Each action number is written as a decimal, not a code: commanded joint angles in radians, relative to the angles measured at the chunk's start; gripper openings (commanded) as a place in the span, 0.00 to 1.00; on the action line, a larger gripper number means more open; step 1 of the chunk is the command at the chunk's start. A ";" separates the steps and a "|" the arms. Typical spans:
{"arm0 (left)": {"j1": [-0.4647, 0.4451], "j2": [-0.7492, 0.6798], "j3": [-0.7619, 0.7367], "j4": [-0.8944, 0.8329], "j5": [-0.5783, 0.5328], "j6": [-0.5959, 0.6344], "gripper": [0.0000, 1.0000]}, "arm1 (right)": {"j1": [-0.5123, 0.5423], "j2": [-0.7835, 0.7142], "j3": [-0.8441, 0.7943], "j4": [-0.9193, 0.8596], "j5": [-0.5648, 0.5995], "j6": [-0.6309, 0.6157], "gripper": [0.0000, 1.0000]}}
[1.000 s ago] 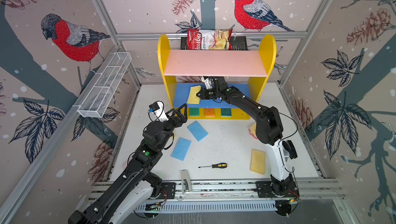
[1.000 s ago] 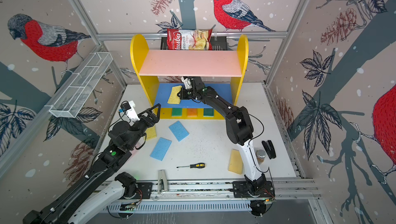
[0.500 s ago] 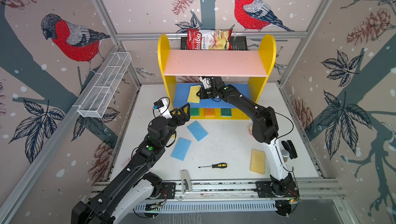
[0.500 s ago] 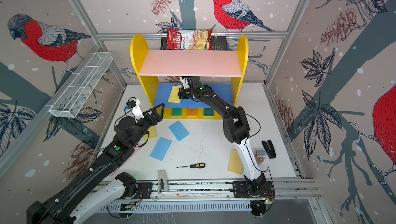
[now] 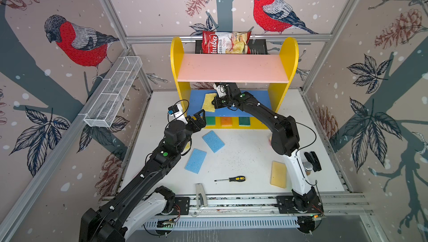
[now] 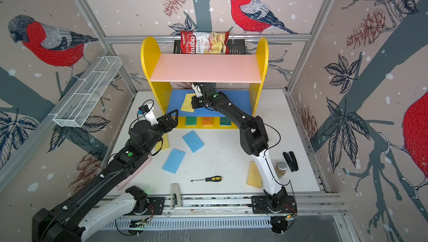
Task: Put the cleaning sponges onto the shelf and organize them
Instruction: 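Lower the yellow sponge flat onto the blue shelf and open the right gripper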
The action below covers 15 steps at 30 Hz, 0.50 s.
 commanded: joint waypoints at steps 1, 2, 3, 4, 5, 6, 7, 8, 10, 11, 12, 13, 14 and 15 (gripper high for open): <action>0.000 0.008 0.023 -0.042 -0.031 0.030 0.94 | 0.004 -0.009 0.004 -0.051 0.040 -0.017 0.19; 0.002 0.009 0.024 -0.046 -0.035 0.031 0.94 | 0.005 -0.011 0.002 -0.053 0.049 -0.018 0.27; 0.002 0.008 0.020 -0.039 -0.036 0.031 0.94 | 0.007 -0.013 0.002 -0.055 0.068 -0.017 0.34; 0.001 0.008 0.016 -0.032 -0.033 0.031 0.93 | 0.010 -0.016 0.005 -0.061 0.090 -0.023 0.38; 0.001 0.006 0.011 -0.022 -0.030 0.029 0.94 | 0.015 -0.019 0.005 -0.066 0.122 -0.029 0.42; 0.002 0.005 0.006 -0.013 -0.027 0.028 0.94 | 0.019 -0.022 0.001 -0.071 0.156 -0.037 0.44; 0.001 0.004 0.003 -0.006 -0.025 0.026 0.94 | 0.022 -0.025 0.000 -0.074 0.181 -0.043 0.47; 0.002 0.005 0.002 -0.002 -0.023 0.027 0.94 | 0.024 -0.024 0.002 -0.079 0.203 -0.048 0.51; 0.001 0.010 0.011 -0.008 -0.029 0.031 0.94 | 0.024 -0.027 0.000 -0.088 0.226 -0.053 0.54; 0.000 0.014 0.016 -0.012 -0.029 0.033 0.94 | 0.024 -0.028 0.000 -0.090 0.236 -0.050 0.56; 0.002 0.017 0.020 -0.011 -0.030 0.037 0.94 | 0.023 -0.030 0.000 -0.093 0.247 -0.049 0.58; 0.002 0.021 0.026 -0.012 -0.030 0.040 0.93 | 0.022 -0.033 0.000 -0.096 0.253 -0.047 0.59; 0.002 0.027 0.034 -0.020 -0.030 0.044 0.94 | 0.022 -0.039 -0.002 -0.098 0.259 -0.046 0.60; 0.001 0.035 0.045 -0.030 -0.037 0.048 0.93 | 0.021 -0.047 -0.008 -0.096 0.265 -0.043 0.62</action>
